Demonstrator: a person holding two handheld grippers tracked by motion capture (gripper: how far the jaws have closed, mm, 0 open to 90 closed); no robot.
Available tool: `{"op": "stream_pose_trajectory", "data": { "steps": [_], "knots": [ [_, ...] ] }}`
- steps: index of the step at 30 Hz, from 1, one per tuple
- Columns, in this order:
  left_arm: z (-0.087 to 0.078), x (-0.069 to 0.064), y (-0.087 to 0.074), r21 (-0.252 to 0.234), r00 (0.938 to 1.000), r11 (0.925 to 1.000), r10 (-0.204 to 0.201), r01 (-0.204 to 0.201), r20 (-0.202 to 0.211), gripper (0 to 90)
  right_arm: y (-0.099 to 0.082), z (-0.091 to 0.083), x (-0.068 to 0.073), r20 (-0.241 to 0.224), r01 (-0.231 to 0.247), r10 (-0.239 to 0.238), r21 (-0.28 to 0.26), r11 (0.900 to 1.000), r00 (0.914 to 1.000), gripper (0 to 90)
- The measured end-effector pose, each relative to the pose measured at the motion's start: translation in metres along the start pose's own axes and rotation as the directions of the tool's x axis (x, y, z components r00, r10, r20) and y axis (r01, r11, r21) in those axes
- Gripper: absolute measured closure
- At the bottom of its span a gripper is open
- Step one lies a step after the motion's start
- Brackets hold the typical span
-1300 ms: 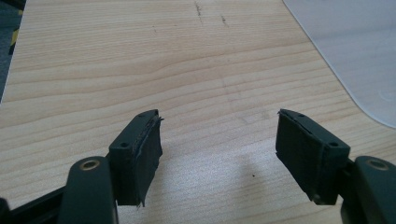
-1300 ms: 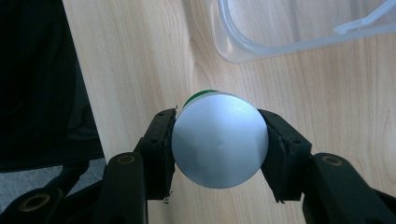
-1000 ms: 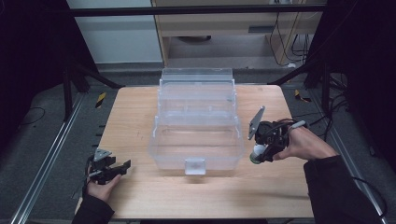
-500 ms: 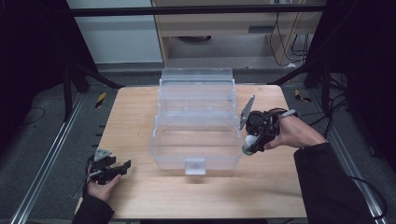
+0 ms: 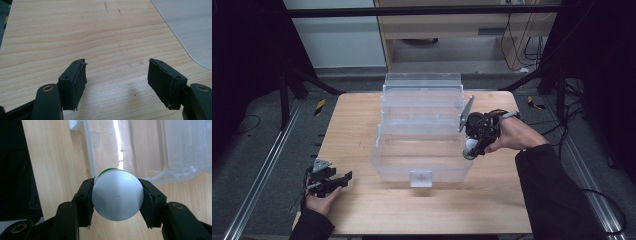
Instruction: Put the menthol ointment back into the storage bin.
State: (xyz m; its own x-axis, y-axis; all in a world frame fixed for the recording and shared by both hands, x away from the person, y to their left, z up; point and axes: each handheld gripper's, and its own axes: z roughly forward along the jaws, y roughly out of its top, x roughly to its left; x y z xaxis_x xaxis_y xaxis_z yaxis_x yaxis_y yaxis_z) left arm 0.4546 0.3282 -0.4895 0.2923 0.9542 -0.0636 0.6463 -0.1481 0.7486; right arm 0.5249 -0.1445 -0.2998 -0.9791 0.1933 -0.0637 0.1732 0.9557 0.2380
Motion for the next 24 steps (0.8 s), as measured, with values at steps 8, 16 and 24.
{"op": "stream_pose_trajectory", "data": {
  "steps": [8, 16, 24],
  "knots": [
    [0.001, 0.000, 0.000, 0.000, 1.0000, 1.0000, -0.001, 0.001, 0.007, 30.5, 0.009, 0.014, -0.006, 0.002, 0.017, -0.017, 0.000, 0.9999, 0.9999, 50.1],
    [0.000, -0.001, 0.000, 0.000, 1.0000, 1.0000, 0.004, -0.004, 0.008, 30.5, 0.019, 0.030, -0.009, -0.004, 0.026, -0.026, 0.003, 0.9996, 0.9996, 50.1],
    [0.000, -0.001, 0.000, 0.002, 0.9999, 1.0000, 0.006, -0.006, 0.010, 30.5, 0.019, 0.046, -0.012, -0.007, 0.037, -0.037, 0.013, 0.9992, 0.9993, 50.1]
  ]
}}
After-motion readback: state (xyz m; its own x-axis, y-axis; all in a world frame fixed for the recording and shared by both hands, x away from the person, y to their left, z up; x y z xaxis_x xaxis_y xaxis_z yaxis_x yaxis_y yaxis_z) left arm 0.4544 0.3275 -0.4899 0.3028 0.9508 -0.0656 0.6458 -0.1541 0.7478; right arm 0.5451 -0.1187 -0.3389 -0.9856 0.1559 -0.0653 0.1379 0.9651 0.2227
